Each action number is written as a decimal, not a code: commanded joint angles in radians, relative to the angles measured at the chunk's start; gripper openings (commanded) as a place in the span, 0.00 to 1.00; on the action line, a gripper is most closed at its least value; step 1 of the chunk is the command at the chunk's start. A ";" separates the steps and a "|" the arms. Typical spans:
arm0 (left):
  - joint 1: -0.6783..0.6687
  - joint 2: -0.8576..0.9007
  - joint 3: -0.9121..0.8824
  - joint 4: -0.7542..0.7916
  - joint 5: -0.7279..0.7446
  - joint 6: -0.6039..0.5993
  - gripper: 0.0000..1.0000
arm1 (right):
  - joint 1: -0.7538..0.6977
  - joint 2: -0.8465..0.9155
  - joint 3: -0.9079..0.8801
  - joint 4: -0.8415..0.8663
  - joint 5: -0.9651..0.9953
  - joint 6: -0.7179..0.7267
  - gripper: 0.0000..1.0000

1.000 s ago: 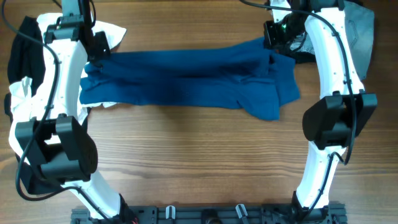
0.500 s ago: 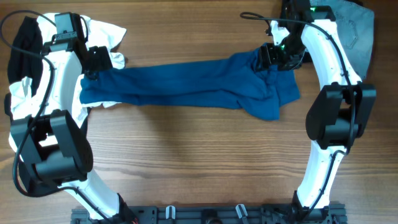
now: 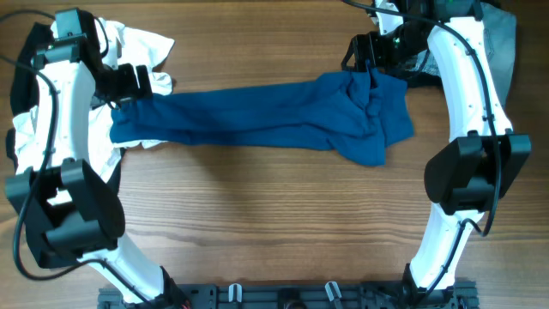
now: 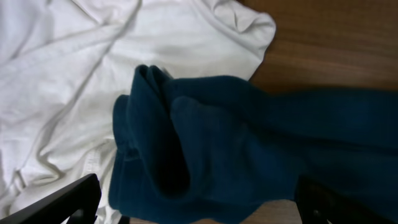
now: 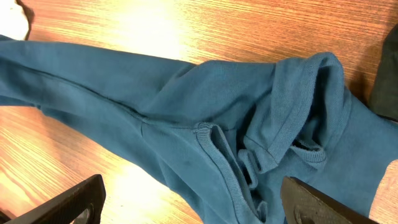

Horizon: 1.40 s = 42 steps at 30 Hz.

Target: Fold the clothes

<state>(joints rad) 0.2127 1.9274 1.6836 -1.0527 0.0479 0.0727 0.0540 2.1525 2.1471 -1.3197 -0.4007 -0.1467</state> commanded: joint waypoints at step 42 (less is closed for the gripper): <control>0.076 -0.116 0.004 0.064 0.374 0.023 0.04 | 0.006 0.000 -0.014 -0.058 0.000 0.018 0.93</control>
<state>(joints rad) 0.3321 1.9148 1.6737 -0.9909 0.3904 0.1257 0.0540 2.1525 2.1471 -1.3758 -0.4023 -0.1417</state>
